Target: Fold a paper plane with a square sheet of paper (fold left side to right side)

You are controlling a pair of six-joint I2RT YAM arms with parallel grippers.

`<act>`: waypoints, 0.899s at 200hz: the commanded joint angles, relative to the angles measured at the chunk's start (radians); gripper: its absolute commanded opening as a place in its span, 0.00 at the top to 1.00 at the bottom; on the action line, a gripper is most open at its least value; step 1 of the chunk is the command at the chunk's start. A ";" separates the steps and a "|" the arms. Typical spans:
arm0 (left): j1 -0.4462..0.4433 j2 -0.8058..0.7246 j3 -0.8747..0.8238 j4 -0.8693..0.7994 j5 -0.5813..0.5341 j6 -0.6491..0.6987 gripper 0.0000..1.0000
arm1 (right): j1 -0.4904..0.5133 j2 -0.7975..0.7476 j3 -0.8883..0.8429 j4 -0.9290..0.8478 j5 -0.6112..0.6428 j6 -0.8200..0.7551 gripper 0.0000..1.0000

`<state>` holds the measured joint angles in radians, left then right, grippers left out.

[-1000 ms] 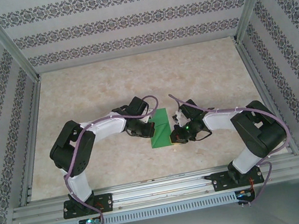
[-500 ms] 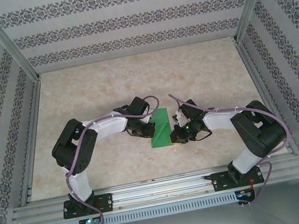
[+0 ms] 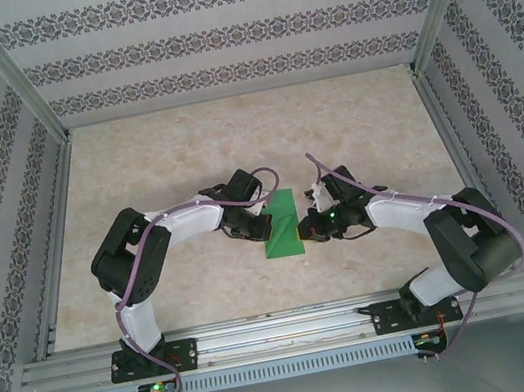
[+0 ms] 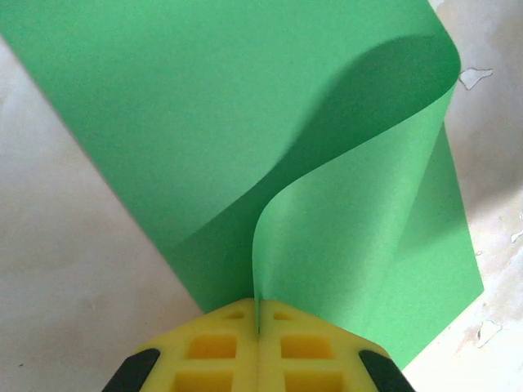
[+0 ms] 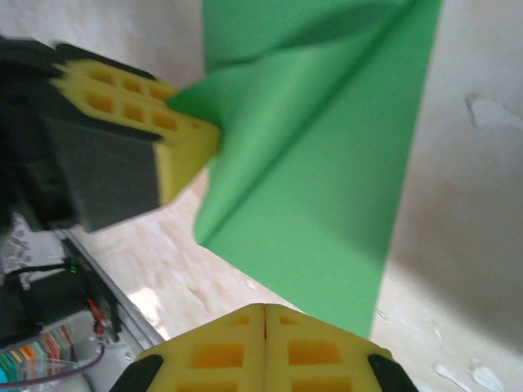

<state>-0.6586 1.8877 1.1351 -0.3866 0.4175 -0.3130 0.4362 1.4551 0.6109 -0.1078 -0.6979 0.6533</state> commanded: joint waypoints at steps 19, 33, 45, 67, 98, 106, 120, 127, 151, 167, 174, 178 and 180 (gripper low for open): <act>0.013 0.035 -0.016 -0.029 -0.023 0.025 0.99 | 0.042 0.051 0.013 0.215 -0.001 0.131 1.00; 0.013 0.036 -0.015 -0.028 -0.018 0.025 0.99 | 0.063 0.085 0.030 0.253 0.012 0.150 1.00; 0.011 0.037 -0.013 -0.028 -0.018 0.025 0.99 | 0.075 0.110 0.042 0.272 0.027 0.160 1.00; 0.011 0.036 -0.016 -0.025 -0.018 0.023 0.99 | 0.091 0.149 0.054 0.306 0.044 0.175 1.00; 0.010 0.037 -0.020 -0.020 -0.014 0.021 0.99 | 0.102 0.180 0.068 0.318 0.057 0.173 1.00; 0.010 0.039 -0.018 -0.020 -0.013 0.020 0.99 | 0.104 0.188 0.072 0.319 0.058 0.173 1.00; 0.008 0.039 -0.016 -0.023 -0.014 0.021 0.99 | 0.105 0.202 0.076 0.323 0.057 0.173 1.00; 0.008 0.039 -0.015 -0.023 -0.014 0.021 0.99 | 0.105 0.207 0.078 0.323 0.059 0.172 1.00; 0.008 0.044 -0.012 -0.031 -0.017 0.025 0.99 | 0.108 0.218 0.082 0.321 0.064 0.170 1.00; 0.008 0.045 -0.009 -0.034 -0.019 0.028 0.99 | 0.110 0.227 0.081 0.313 0.070 0.166 1.00; 0.008 0.045 -0.009 -0.036 -0.020 0.029 0.99 | 0.110 0.230 0.081 0.311 0.072 0.164 1.00; 0.008 0.045 -0.007 -0.037 -0.021 0.029 0.99 | 0.110 0.232 0.081 0.309 0.073 0.164 1.00; 0.008 0.046 -0.007 -0.037 -0.021 0.029 0.99 | 0.110 0.233 0.081 0.307 0.073 0.163 1.00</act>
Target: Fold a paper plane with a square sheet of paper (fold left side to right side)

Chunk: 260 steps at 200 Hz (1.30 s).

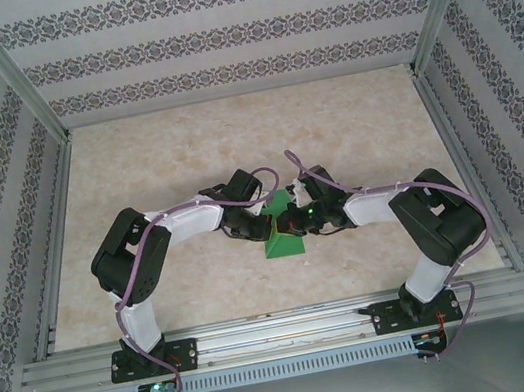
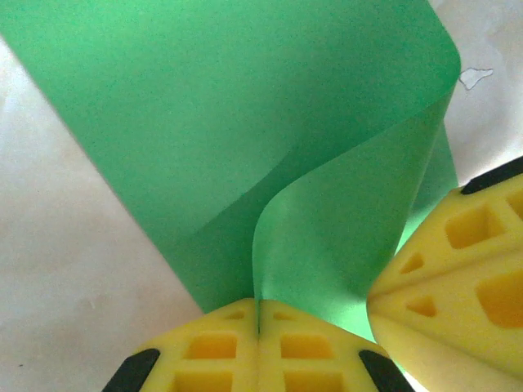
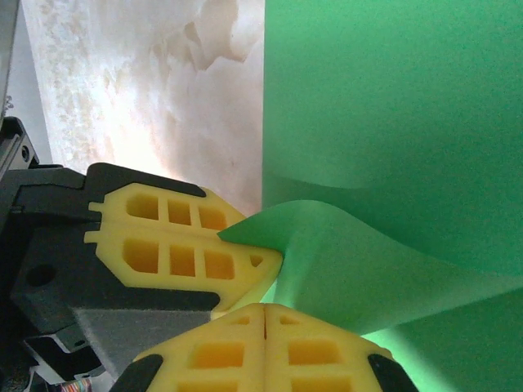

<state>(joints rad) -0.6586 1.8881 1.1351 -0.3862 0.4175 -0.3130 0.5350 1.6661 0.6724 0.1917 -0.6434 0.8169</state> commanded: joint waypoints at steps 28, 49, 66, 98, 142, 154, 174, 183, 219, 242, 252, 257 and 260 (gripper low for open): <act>0.008 0.048 -0.002 -0.051 -0.028 0.037 0.99 | 0.012 0.027 0.015 -0.007 0.032 -0.008 1.00; 0.007 0.048 -0.001 -0.050 -0.027 0.039 0.99 | 0.013 0.029 0.013 -0.023 0.044 -0.018 1.00; 0.007 0.048 -0.003 -0.051 -0.028 0.039 0.99 | 0.013 0.031 0.015 -0.038 0.053 -0.025 1.00; 0.007 0.052 -0.003 -0.051 -0.027 0.037 0.99 | 0.014 0.036 0.013 -0.050 0.060 -0.033 1.00; 0.007 0.053 -0.003 -0.054 -0.027 0.038 0.99 | 0.014 0.045 0.009 -0.061 0.068 -0.037 1.00; 0.007 0.054 -0.002 -0.054 -0.029 0.038 0.99 | 0.014 0.047 0.007 -0.065 0.069 -0.038 1.00; 0.006 0.052 -0.001 -0.054 -0.029 0.037 0.97 | 0.014 0.052 0.006 -0.079 0.073 -0.038 1.00; 0.007 0.051 0.000 -0.057 -0.029 0.037 0.96 | 0.014 0.055 0.003 -0.083 0.076 -0.038 1.00; 0.008 0.020 0.004 -0.062 -0.041 0.026 0.88 | 0.014 0.061 -0.007 -0.107 0.092 -0.039 1.00; 0.012 -0.026 0.015 -0.082 -0.058 0.024 0.80 | 0.014 0.065 -0.014 -0.106 0.092 -0.040 1.00; 0.017 -0.051 0.017 -0.091 -0.061 0.021 0.75 | 0.014 0.067 -0.015 -0.106 0.090 -0.039 1.00; 0.020 -0.066 0.016 -0.096 -0.060 0.018 0.73 | 0.014 0.067 -0.016 -0.104 0.090 -0.042 1.00; 0.021 -0.075 0.016 -0.097 -0.061 0.016 0.72 | 0.014 0.067 -0.016 -0.104 0.089 -0.041 1.00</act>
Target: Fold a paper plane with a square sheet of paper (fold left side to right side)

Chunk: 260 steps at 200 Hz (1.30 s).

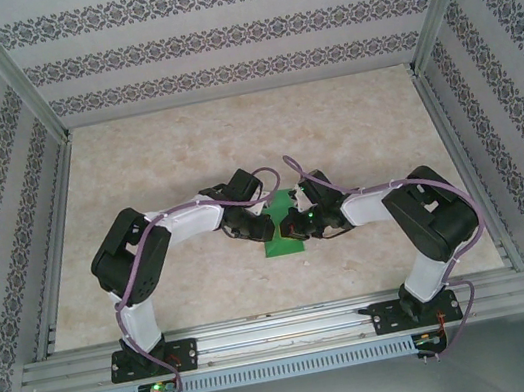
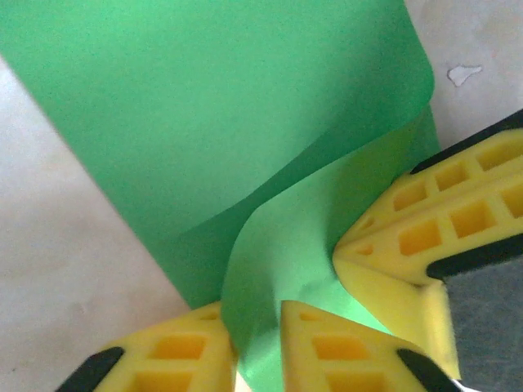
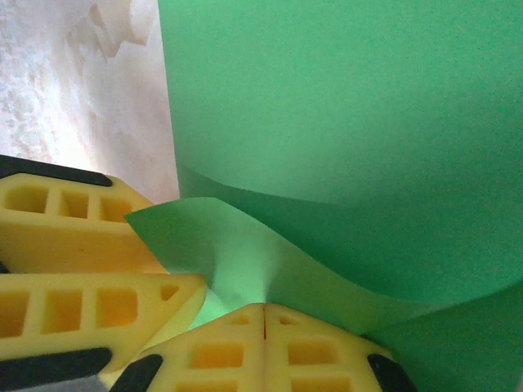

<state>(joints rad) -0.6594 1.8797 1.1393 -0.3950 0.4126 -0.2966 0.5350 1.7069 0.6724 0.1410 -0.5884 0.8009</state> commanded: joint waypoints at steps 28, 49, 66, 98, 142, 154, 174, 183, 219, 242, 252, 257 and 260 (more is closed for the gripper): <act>0.027 -0.156 -0.010 -0.102 -0.048 -0.026 0.68 | 0.014 0.019 -0.014 -0.050 0.030 -0.029 1.00; 0.027 -0.210 -0.047 -0.090 -0.001 -0.071 0.71 | 0.014 0.014 -0.011 -0.053 0.027 -0.032 1.00; 0.025 -0.242 -0.095 -0.045 0.076 -0.135 0.76 | 0.013 0.014 -0.011 -0.054 0.024 -0.031 1.00; 0.002 -0.253 -0.178 0.088 0.200 -0.270 0.81 | 0.015 0.014 -0.011 -0.055 0.019 -0.033 1.00; -0.019 -0.197 -0.193 0.196 0.253 -0.341 0.83 | 0.015 0.018 -0.011 -0.058 0.018 -0.038 1.00; -0.020 -0.179 -0.188 0.212 0.258 -0.347 0.84 | 0.016 0.020 -0.010 -0.058 0.016 -0.036 1.00; -0.020 -0.150 -0.187 0.228 0.259 -0.348 0.84 | 0.016 0.022 -0.011 -0.058 0.015 -0.036 1.00; -0.020 -0.136 -0.186 0.229 0.255 -0.346 0.84 | 0.017 0.022 -0.011 -0.058 0.015 -0.038 1.00; -0.020 -0.101 -0.186 0.248 0.258 -0.345 0.85 | 0.017 0.025 -0.010 -0.066 0.015 -0.042 1.00; -0.020 -0.094 -0.197 0.246 0.251 -0.342 0.85 | 0.017 0.026 -0.010 -0.069 0.016 -0.043 1.00; -0.020 -0.090 -0.203 0.243 0.246 -0.339 0.85 | 0.017 0.028 -0.007 -0.072 0.018 -0.044 1.00; -0.020 -0.090 -0.206 0.241 0.242 -0.336 0.85 | 0.017 0.028 -0.008 -0.072 0.018 -0.045 1.00; -0.020 -0.090 -0.208 0.239 0.240 -0.337 0.85 | 0.017 0.028 -0.007 -0.073 0.017 -0.045 1.00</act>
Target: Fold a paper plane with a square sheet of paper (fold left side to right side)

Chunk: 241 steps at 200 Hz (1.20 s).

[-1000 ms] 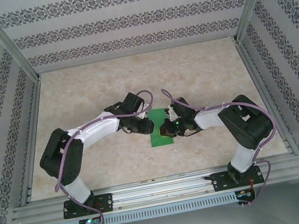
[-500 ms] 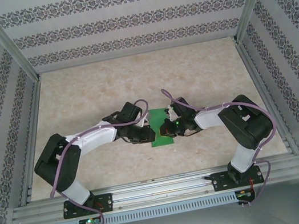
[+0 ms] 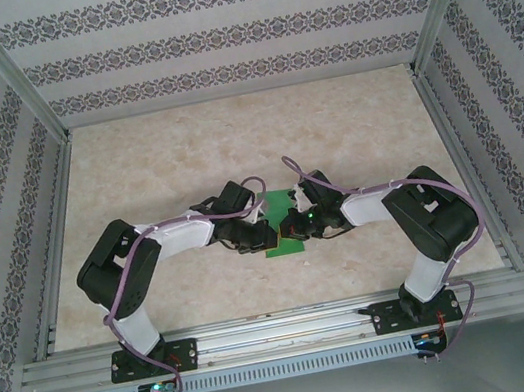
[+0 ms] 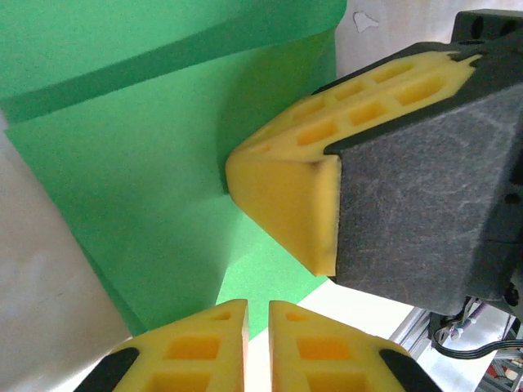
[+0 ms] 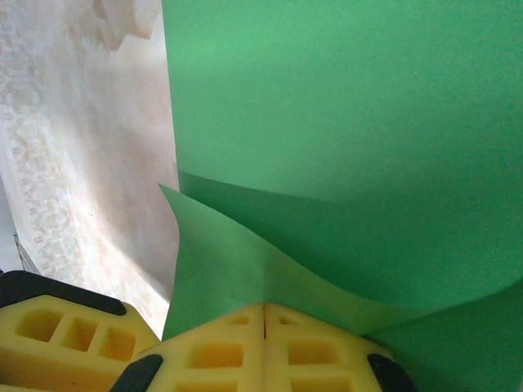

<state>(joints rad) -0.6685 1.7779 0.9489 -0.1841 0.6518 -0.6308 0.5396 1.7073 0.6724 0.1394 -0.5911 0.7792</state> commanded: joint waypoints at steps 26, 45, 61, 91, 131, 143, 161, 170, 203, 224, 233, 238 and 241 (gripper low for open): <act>-0.011 0.020 -0.028 0.013 -0.014 0.006 0.85 | 0.012 0.029 -0.004 -0.082 0.020 -0.029 1.00; -0.011 0.021 -0.035 0.012 -0.018 0.009 0.85 | 0.011 0.031 0.000 -0.090 0.022 -0.032 1.00; -0.011 0.023 -0.038 0.007 -0.026 0.014 0.85 | 0.013 0.032 0.001 -0.093 0.022 -0.035 1.00; -0.011 0.024 -0.041 -0.012 -0.043 0.026 0.85 | 0.013 0.032 0.004 -0.100 0.023 -0.037 1.00; -0.011 0.030 -0.050 -0.021 -0.053 0.032 0.86 | 0.013 0.032 0.007 -0.103 0.022 -0.038 1.00; -0.011 0.032 -0.055 -0.020 -0.053 0.033 0.86 | 0.013 0.034 0.009 -0.105 0.020 -0.040 1.00; -0.013 0.037 -0.059 -0.013 -0.049 0.030 0.86 | 0.012 0.034 0.013 -0.103 0.013 -0.040 1.00; -0.014 0.039 -0.061 -0.013 -0.050 0.029 0.86 | 0.012 0.031 0.019 -0.101 0.006 -0.040 1.00; -0.020 0.052 -0.071 -0.020 -0.082 0.029 0.89 | 0.013 -0.015 0.046 -0.089 -0.010 -0.038 1.00; -0.023 0.058 -0.085 -0.017 -0.096 0.029 0.91 | 0.013 -0.054 0.054 -0.086 -0.007 -0.047 1.00; -0.026 0.058 -0.091 -0.013 -0.101 0.029 0.93 | 0.012 -0.065 0.050 -0.078 -0.006 -0.049 1.00; -0.029 0.058 -0.093 -0.011 -0.104 0.029 0.93 | 0.015 -0.070 0.045 -0.070 -0.008 -0.048 1.00; -0.029 0.057 -0.095 -0.011 -0.108 0.029 0.94 | 0.015 -0.073 0.042 -0.066 -0.006 -0.046 1.00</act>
<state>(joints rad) -0.6735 1.7954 0.8993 -0.1638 0.6132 -0.6189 0.5415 1.6825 0.7025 0.0750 -0.5915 0.7532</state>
